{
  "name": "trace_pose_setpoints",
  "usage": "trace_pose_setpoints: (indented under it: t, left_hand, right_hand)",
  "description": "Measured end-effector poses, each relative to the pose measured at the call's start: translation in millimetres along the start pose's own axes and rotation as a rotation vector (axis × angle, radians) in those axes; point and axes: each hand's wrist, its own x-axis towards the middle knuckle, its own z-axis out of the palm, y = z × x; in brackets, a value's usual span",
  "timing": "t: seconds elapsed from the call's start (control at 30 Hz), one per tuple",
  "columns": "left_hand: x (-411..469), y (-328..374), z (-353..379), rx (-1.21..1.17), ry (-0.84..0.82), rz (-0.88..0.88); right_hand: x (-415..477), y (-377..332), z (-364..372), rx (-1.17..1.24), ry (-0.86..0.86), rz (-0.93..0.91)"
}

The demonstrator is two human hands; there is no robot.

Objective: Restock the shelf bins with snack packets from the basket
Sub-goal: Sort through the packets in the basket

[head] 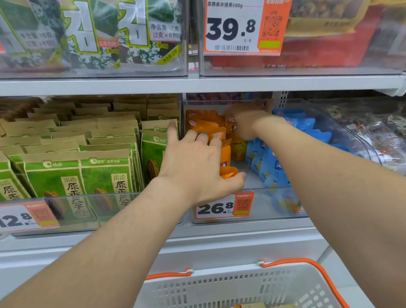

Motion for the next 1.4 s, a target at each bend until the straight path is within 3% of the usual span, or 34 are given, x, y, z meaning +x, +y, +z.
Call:
trace_pose_setpoints:
  t: [0.2,0.33,0.5,0.67,0.87,1.1,1.3,1.4]
  left_hand:
    - [0.8,0.1,-0.1,0.001,0.003,-0.004]
    - [1.0,-0.1,0.3,-0.002,-0.003,-0.004]
    - [0.9,-0.5,2.4,-0.002,0.002,-0.001]
    - [1.0,-1.1,4.1,0.001,0.016,0.006]
    - [0.3,-0.5,2.7,0.005,0.018,0.004]
    - [-2.0,1.8,-1.8,0.038,0.005,-0.025]
    - [-12.1,7.4,-10.7,0.052,-0.008,-0.032]
    - [-23.6,11.9,-18.5,-0.004,0.053,-0.016]
  right_hand:
    - [-9.7,2.3,-4.9,0.056,0.129,0.115]
    - [-12.1,-4.5,-1.6,-0.115,0.186,0.224]
    - [-2.8,-10.0,4.1,-0.031,0.219,0.21]
    - [6.2,-18.7,2.8,0.048,0.257,0.052]
    - [2.9,-10.2,5.6,-0.008,0.432,0.137]
    - [-13.5,-0.6,3.8,-0.073,0.407,0.168]
    - [-54.6,-5.5,-10.4,-0.229,0.129,0.137]
    - [-88.9,-11.3,-19.2,-0.226,0.113,0.078]
